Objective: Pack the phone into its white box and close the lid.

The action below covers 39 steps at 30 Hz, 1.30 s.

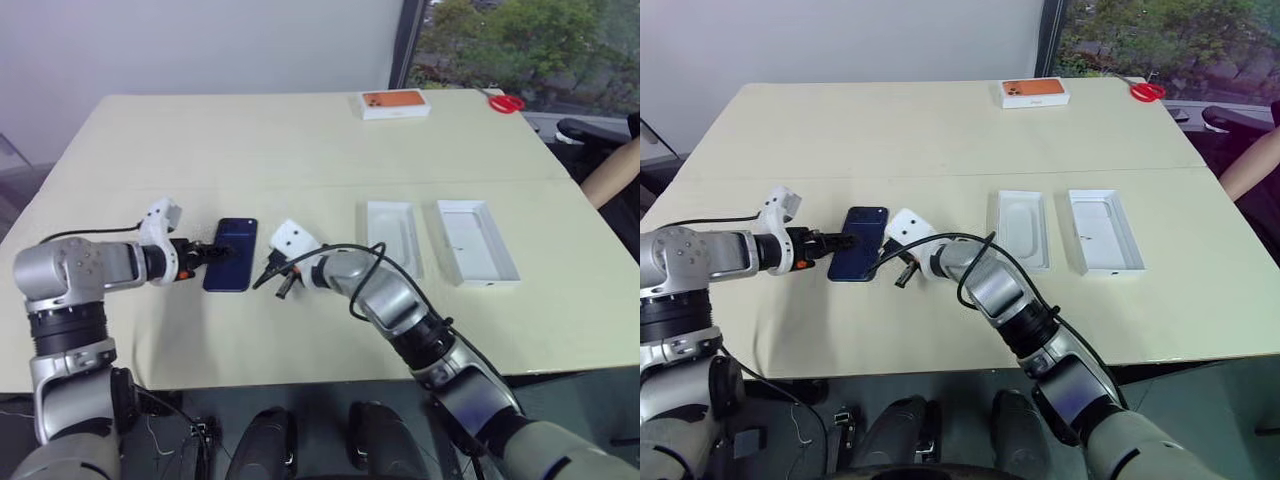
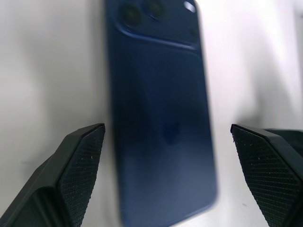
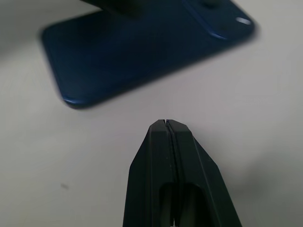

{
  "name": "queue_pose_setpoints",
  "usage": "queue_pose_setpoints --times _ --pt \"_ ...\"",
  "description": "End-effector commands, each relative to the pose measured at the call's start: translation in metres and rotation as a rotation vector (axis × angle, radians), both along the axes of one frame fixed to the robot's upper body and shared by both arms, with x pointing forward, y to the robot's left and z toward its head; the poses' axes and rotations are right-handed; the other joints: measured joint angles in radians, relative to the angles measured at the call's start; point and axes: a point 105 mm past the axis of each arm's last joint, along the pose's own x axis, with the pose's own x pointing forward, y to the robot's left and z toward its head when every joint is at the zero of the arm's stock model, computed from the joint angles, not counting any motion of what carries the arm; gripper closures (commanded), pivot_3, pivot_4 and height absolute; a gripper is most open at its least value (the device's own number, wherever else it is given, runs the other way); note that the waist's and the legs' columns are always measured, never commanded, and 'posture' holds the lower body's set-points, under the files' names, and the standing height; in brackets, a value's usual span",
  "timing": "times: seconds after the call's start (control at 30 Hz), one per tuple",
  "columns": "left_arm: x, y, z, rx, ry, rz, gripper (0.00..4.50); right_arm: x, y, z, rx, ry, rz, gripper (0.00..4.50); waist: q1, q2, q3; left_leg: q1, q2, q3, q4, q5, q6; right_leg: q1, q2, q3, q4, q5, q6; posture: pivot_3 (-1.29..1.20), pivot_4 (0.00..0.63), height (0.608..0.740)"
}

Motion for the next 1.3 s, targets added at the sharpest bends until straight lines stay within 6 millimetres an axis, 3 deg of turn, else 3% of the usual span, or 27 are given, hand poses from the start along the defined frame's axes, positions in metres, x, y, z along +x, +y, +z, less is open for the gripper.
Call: queue_pose_setpoints --times 0.03,0.37,0.63,0.87,1.13,1.3 --pt "-0.01 -0.021 -0.013 -0.104 0.067 -0.077 0.0 -0.003 0.015 0.014 0.033 -0.039 0.056 4.48 0.001 0.0 0.0 0.0 0.0 0.0 0.0 0.0 0.0 0.0 0.0 0.0 0.0 0.0 0.0 0.0 0.15 0.74" --pt "-0.009 -0.037 -0.009 -0.222 0.052 -0.096 0.0 0.002 0.011 0.016 0.034 -0.043 0.044 4.48 0.002 0.0 0.0 0.0 -0.001 -0.001 0.0 0.0 0.0 0.0 -0.004 0.0 0.0 0.0 0.0 0.0 0.15 0.74" --pt "-0.002 -0.03 -0.001 -0.323 0.043 -0.043 0.0 0.0 0.007 0.012 0.029 -0.038 0.033 4.48 -0.002 0.0 0.0 0.0 -0.001 -0.001 -0.001 0.0 -0.001 0.0 -0.003 -0.001 0.0 0.0 0.0 0.0 0.15 0.74" --pt "-0.002 -0.03 -0.007 -0.32 0.065 -0.022 0.0 0.002 0.005 0.014 0.033 -0.049 0.017 4.48 -0.001 0.0 0.0 0.0 -0.001 -0.001 -0.001 0.0 -0.001 0.0 -0.003 -0.001 0.0 0.0 0.0 0.0 0.15 0.74" --pt "-0.003 -0.026 -0.008 -0.311 0.065 -0.001 0.0 0.021 -0.031 0.045 0.029 -0.15 -0.083 4.48 -0.001 0.0 0.0 0.0 -0.002 -0.001 -0.001 0.0 -0.001 0.0 -0.004 -0.001 0.0 0.0 0.0 0.0 0.15 0.74" --pt "-0.004 -0.027 -0.009 -0.309 0.065 -0.002 0.0 0.029 -0.051 0.037 -0.044 -0.162 -0.129 4.48 -0.002 0.0 0.0 0.0 -0.002 -0.001 -0.001 0.0 -0.001 -0.001 -0.004 0.0 0.0 0.0 0.0 0.0 0.15 0.74"
